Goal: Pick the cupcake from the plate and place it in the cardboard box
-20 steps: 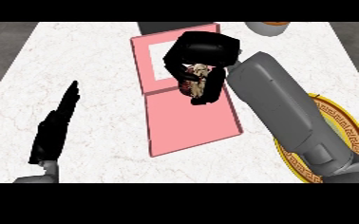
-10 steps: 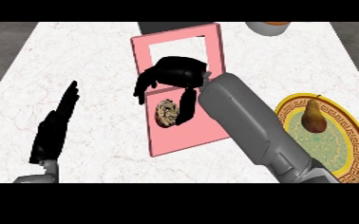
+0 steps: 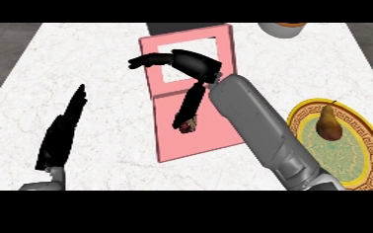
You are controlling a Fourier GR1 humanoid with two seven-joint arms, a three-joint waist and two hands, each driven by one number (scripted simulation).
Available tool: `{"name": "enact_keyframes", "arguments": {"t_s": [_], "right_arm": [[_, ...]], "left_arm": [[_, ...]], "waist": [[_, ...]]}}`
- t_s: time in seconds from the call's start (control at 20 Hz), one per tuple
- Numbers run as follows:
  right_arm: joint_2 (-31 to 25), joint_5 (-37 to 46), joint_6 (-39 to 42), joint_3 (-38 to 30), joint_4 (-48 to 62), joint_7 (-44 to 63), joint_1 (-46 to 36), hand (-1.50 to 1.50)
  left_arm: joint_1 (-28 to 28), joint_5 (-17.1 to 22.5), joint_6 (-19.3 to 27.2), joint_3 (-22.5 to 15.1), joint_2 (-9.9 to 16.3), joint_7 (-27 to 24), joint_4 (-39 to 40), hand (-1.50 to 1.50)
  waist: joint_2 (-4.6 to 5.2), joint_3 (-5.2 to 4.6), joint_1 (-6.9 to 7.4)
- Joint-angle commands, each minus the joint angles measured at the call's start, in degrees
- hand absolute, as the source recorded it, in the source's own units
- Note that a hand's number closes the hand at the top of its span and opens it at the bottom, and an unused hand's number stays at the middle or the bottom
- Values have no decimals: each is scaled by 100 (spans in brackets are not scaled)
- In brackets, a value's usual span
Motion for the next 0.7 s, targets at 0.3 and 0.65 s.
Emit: {"name": "enact_keyframes", "arguments": {"t_s": [0.3, 0.65], "right_arm": [[-572, -1587, 645, -1968, 1578, 495, -1228, -150], [-1671, -1788, 853, -2624, 2756, 378, -1719, -150]], "left_arm": [[179, 137, -140, 65, 20, -211, -38, 0], [-206, -61, -109, -76, 41, 159, -186, 0]], "waist": [[51, -1, 72], [172, 7, 270]]}}
